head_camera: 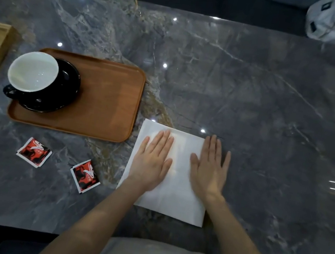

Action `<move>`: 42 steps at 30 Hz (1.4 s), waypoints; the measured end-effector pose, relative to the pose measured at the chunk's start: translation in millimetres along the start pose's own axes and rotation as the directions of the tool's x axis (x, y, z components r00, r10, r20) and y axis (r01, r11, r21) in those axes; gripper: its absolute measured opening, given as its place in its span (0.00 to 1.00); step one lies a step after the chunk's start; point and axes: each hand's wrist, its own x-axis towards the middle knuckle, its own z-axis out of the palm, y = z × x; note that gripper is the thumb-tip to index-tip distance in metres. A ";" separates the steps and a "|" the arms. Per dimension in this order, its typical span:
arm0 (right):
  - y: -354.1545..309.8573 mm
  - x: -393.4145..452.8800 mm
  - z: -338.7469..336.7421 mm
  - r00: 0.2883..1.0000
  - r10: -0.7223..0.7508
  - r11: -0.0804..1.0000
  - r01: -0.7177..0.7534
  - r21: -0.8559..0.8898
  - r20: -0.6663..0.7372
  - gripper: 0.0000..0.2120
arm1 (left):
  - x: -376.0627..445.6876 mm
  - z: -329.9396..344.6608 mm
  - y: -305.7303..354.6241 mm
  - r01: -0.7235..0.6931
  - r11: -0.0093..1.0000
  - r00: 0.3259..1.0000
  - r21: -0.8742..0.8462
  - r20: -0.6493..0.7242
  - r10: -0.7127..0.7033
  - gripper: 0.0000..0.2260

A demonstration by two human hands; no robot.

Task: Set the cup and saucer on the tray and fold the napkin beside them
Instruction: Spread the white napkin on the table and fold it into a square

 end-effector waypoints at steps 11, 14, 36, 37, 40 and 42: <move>-57.8 -36.8 12.5 0.990 -0.115 0.961 0.132 0.243 -0.083 0.37 | -1.8 1.8 1.5 0.004 0.999 1.000 0.054 0.007 -0.005 0.24; -23.1 -33.9 11.5 0.998 -0.040 0.985 0.049 0.168 -0.057 0.35 | -0.9 2.4 3.9 0.026 1.000 0.999 0.009 -0.026 -0.026 0.24; -11.2 -35.0 14.1 0.999 0.007 0.995 -0.002 0.096 -0.053 0.35 | -3.1 -8.8 -1.1 0.020 0.987 0.997 0.157 -0.072 -0.009 0.27; -11.1 -35.2 14.6 0.998 0.005 0.994 0.001 0.105 -0.058 0.35 | -13.2 -5.2 6.9 -0.110 0.982 0.993 0.151 -0.024 0.115 0.26; -10.1 -34.8 15.8 0.999 -0.008 0.997 0.012 0.075 -0.053 0.34 | -42.0 4.1 19.2 -0.286 0.954 0.958 0.091 0.052 0.282 0.23; -9.5 -34.2 16.1 0.999 -0.011 0.997 0.015 0.074 -0.053 0.32 | -47.4 6.7 15.6 -0.209 0.975 0.977 0.076 0.048 0.206 0.24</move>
